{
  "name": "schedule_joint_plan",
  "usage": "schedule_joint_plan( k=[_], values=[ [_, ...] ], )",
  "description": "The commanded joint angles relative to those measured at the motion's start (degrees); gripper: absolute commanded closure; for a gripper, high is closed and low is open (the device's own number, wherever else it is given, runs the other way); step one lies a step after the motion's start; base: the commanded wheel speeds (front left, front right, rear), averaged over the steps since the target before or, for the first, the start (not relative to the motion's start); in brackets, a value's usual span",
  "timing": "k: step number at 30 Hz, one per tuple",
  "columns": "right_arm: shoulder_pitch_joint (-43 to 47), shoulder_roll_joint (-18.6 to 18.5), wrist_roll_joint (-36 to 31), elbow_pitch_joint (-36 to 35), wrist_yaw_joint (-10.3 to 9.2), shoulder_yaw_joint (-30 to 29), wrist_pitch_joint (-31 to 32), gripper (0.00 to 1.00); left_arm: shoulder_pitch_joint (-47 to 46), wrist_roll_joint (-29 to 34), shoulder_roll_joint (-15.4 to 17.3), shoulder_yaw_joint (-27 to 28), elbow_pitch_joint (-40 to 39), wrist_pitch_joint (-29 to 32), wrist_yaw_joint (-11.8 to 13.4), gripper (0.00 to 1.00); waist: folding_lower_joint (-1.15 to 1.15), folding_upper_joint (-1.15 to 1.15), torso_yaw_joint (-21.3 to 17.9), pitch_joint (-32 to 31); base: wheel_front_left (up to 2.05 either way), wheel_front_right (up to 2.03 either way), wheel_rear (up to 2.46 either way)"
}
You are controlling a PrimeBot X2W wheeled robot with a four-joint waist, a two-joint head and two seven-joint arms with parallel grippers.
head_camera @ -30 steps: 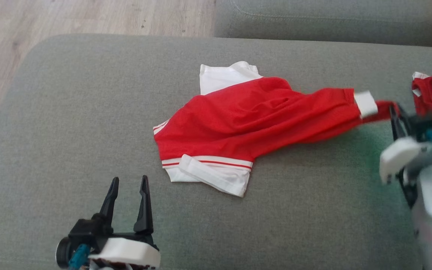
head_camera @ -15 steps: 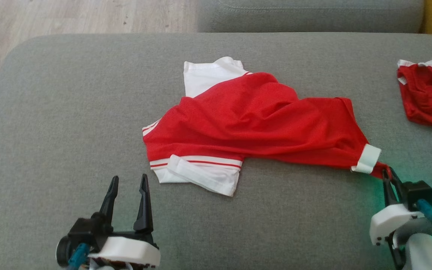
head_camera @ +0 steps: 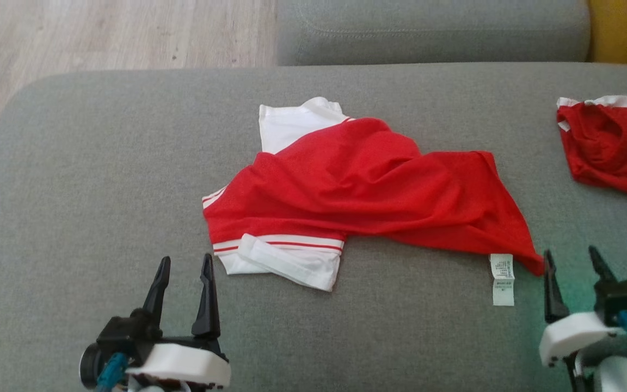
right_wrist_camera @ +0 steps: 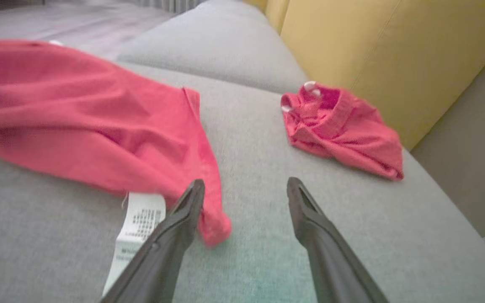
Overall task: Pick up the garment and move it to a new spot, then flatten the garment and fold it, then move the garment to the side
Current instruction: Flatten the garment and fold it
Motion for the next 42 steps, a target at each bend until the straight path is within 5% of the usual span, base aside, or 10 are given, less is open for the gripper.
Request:
schedule_joint_plan(
  k=[1, 17, 31, 42],
  values=[
    [-0.98, -0.44, 0.51, -3.06, 0.36, 1.73, -0.45, 0.00, -1.57, 0.58, 0.50, 2.56, -1.38, -0.71, -0.24, 0.00, 0.00, 0.00, -0.13, -0.50, 0.00, 0.00, 0.00],
    [0.77, -0.32, 8.94, -14.63, 0.36, 8.54, 3.25, 0.00, -2.53, 0.27, -0.83, -0.09, 1.81, 0.26, -2.19, 0.00, 0.00, 0.00, 0.64, -3.97, 0.00, 0.00, 0.00],
    [-0.66, -0.32, 10.71, -16.20, 0.36, 12.26, 3.65, 0.00, -13.27, -5.12, -8.64, -2.40, 25.25, 4.34, -10.14, 0.00, 0.00, 0.00, -5.18, -0.95, 0.00, 0.00, 0.00],
    [-1.64, -0.32, 10.51, -17.01, 0.36, 12.00, 3.13, 0.00, -18.52, -8.46, -10.11, 1.18, 36.64, 1.35, -12.65, 0.00, 0.00, 0.00, -8.95, 1.75, 0.00, 0.00, 0.00]
  ],
)
